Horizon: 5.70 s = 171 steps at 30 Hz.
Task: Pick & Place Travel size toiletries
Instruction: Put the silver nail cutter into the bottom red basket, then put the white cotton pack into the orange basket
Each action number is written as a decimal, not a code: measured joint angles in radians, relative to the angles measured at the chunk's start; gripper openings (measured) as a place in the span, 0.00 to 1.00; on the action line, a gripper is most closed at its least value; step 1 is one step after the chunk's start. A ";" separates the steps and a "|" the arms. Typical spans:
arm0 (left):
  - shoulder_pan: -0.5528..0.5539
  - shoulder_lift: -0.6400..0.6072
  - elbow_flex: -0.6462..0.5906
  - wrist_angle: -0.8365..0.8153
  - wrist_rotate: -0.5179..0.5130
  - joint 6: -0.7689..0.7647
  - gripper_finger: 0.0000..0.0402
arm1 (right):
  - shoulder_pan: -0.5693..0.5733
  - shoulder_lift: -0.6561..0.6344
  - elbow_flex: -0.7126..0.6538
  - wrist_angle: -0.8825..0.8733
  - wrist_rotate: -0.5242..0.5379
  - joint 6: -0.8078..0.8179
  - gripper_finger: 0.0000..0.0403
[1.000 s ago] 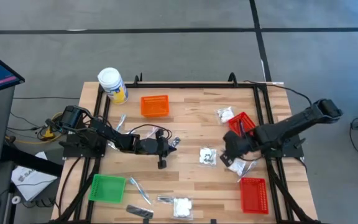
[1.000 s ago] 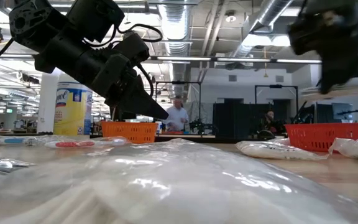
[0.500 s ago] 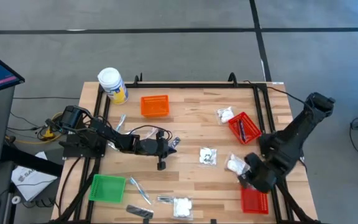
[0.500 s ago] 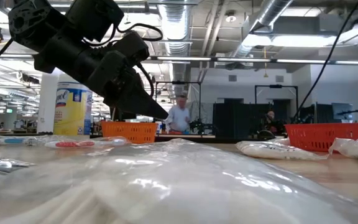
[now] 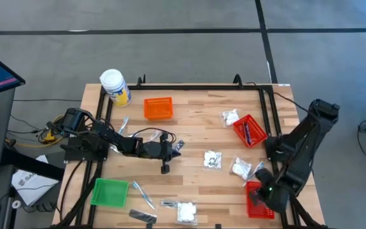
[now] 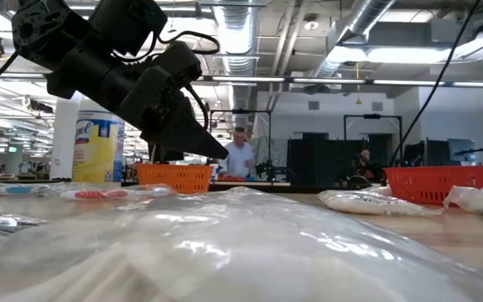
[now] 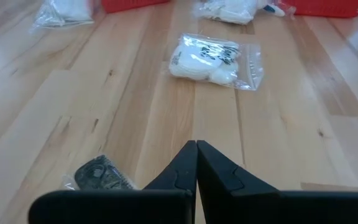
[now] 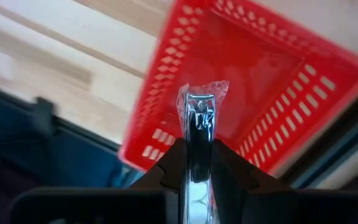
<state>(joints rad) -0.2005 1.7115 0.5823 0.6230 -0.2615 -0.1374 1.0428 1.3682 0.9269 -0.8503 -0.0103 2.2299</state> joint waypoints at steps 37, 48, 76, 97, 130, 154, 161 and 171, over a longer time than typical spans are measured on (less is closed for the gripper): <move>-0.002 0.000 0.000 0.011 0.029 -0.001 0.01 | -0.101 0.145 0.004 0.019 -0.283 -0.120 0.40; -0.002 0.000 0.000 0.013 0.027 -0.001 0.01 | -0.131 0.058 0.124 -0.167 -0.195 -0.174 0.45; -0.023 0.000 0.000 0.014 0.050 -0.003 0.01 | -0.345 0.026 0.233 -0.237 0.320 -0.741 0.22; -0.023 -0.001 0.000 0.023 0.050 0.002 0.01 | -0.343 0.027 0.213 -0.140 0.594 -0.917 0.01; -0.035 -0.004 0.000 0.037 0.050 0.025 0.01 | -0.545 0.092 0.222 0.005 0.620 -1.407 0.00; -0.035 -0.004 -0.002 0.042 0.050 0.028 0.01 | -0.422 0.158 0.212 0.083 0.638 -1.261 0.00; -0.035 -0.004 -0.002 0.045 0.050 0.028 0.01 | -0.422 0.158 0.212 0.102 0.651 -1.292 0.00; -0.035 -0.004 -0.002 0.044 0.051 0.027 0.01 | -0.385 0.155 0.159 0.140 0.777 -1.283 0.00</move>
<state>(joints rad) -0.2354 1.7077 0.5800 0.6674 -0.2108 -0.1100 0.6580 1.5229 1.0854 -0.7103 0.7668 0.9470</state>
